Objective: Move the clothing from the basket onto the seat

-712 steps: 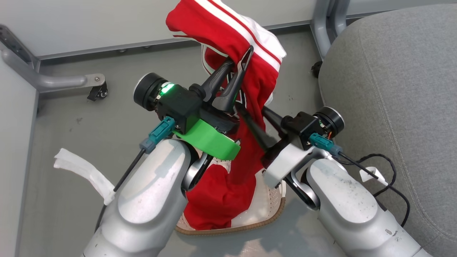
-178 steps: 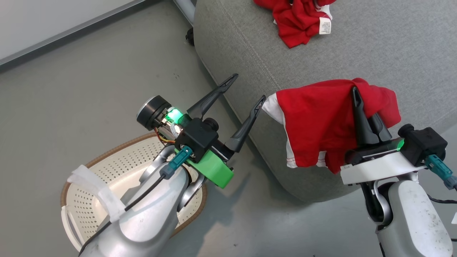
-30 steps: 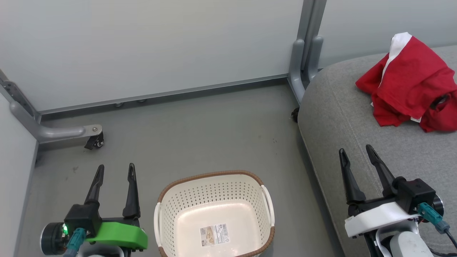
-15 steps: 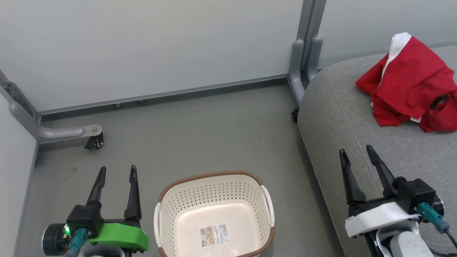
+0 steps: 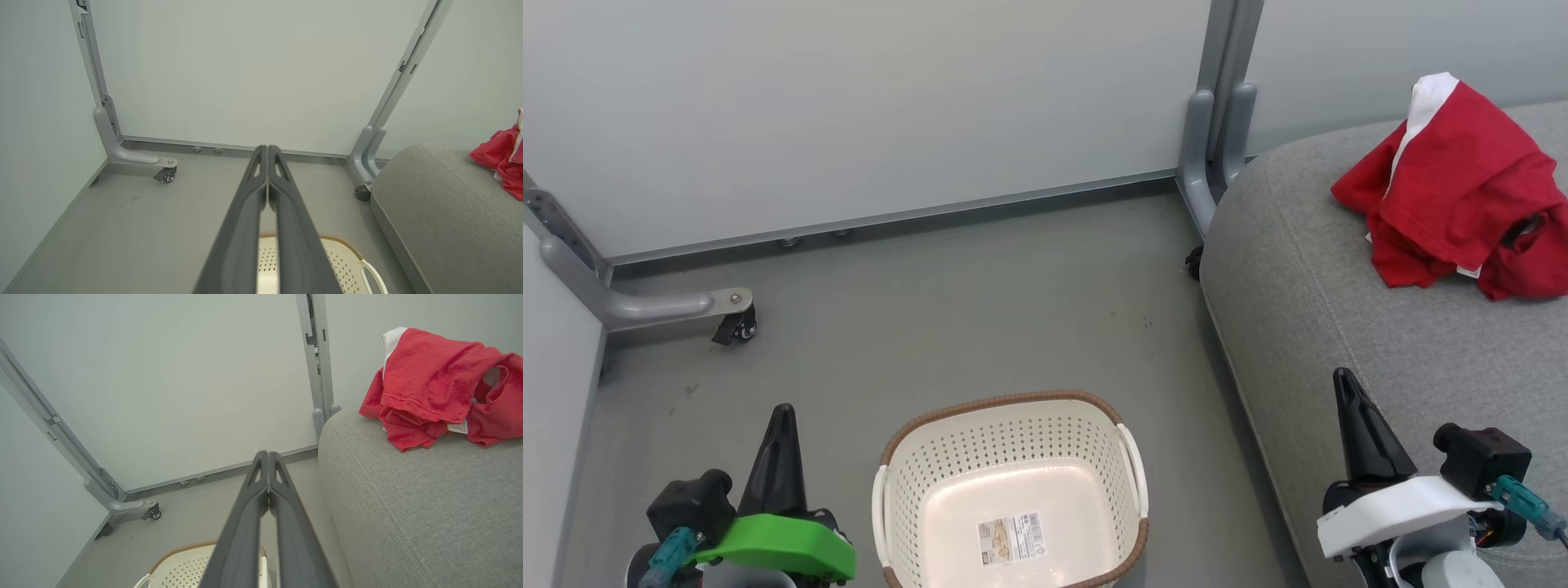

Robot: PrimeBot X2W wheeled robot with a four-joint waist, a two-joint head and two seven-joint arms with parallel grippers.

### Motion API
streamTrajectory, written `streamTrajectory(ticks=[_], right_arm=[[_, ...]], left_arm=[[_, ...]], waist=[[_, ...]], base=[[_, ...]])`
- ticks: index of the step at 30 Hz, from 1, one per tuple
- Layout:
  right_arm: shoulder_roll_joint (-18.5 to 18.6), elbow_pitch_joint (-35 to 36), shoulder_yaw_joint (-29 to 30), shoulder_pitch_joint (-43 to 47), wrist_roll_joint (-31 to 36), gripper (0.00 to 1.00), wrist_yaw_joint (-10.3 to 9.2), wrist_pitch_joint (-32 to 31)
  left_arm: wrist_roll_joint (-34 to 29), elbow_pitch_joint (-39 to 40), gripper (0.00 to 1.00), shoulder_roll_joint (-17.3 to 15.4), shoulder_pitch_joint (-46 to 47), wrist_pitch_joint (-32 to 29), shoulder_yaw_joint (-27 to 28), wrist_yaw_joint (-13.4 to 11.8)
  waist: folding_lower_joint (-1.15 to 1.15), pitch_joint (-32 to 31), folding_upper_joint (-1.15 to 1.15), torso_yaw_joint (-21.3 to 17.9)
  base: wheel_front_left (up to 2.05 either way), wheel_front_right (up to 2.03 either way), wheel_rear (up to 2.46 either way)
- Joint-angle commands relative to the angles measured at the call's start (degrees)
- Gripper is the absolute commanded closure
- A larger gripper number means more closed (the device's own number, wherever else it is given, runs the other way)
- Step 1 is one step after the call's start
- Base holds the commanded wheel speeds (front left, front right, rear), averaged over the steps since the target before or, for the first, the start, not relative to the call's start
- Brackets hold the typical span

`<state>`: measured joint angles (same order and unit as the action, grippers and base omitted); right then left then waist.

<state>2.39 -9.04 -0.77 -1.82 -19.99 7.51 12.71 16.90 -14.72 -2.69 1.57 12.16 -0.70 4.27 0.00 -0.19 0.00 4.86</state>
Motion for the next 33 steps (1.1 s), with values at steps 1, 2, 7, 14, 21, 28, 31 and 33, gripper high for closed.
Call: streamTrajectory(ticks=[1, 2, 7, 14, 21, 28, 31, 33], right_arm=[[0.4, 0.6, 0.4, -1.3, -2.6, 1.00, 0.00, -0.5], [0.4, 0.5, 0.5, -1.3, -3.8, 1.00, 0.00, -0.8], [0.5, 0.2, 0.9, -1.6, -8.6, 1.00, 0.00, -2.0], [0.6, -0.3, 1.4, -1.9, -15.3, 1.00, -0.01, -3.7], [0.7, -0.8, 1.9, -2.3, -21.4, 1.00, -0.01, -5.2], [0.8, -1.2, 2.4, -2.5, -26.8, 1.00, -0.01, -6.6], [0.8, -1.4, 2.6, -2.6, -29.1, 1.00, -0.01, -7.2], [0.8, -1.5, 2.8, -2.7, -30.6, 1.00, -0.01, -7.6]], left_arm=[[2.6, 1.0, 1.00, -0.2, 1.1, -0.4, 0.4, 0.3], [3.8, 1.0, 1.00, -0.2, 1.1, -0.7, 0.5, 0.3], [8.8, 1.2, 1.00, -0.2, 1.3, -1.8, 0.9, 0.5], [15.7, 1.2, 1.00, -0.2, 1.7, -3.5, 1.5, 0.8], [22.0, 1.2, 1.00, -0.2, 2.1, -5.1, 2.1, 1.1], [27.6, 1.2, 1.00, -0.2, 2.5, -6.5, 2.6, 1.4], [30.0, 1.1, 1.00, -0.2, 2.6, -7.1, 2.9, 1.4], [31.5, 1.1, 1.00, -0.2, 2.7, -7.5, 3.0, 1.5]], waist=[[0.00, 0.0, 0.00, -0.1], [0.00, 0.0, 0.00, -0.1], [0.00, 0.0, 0.00, -0.3], [0.00, 0.0, 0.00, -0.6], [0.00, 0.1, 0.00, -0.9], [0.00, 0.1, 0.00, -1.2], [0.00, 0.1, 0.00, -1.3], [0.00, 0.1, 0.00, -1.4]], base=[[0.00, 0.00, 0.00], [0.00, 0.00, 0.00], [0.00, 0.00, 0.00], [0.00, 0.00, 0.00], [0.00, 0.00, 0.00], [0.00, 0.00, 0.00], [0.00, 0.00, 0.00], [0.00, 0.00, 0.00]])
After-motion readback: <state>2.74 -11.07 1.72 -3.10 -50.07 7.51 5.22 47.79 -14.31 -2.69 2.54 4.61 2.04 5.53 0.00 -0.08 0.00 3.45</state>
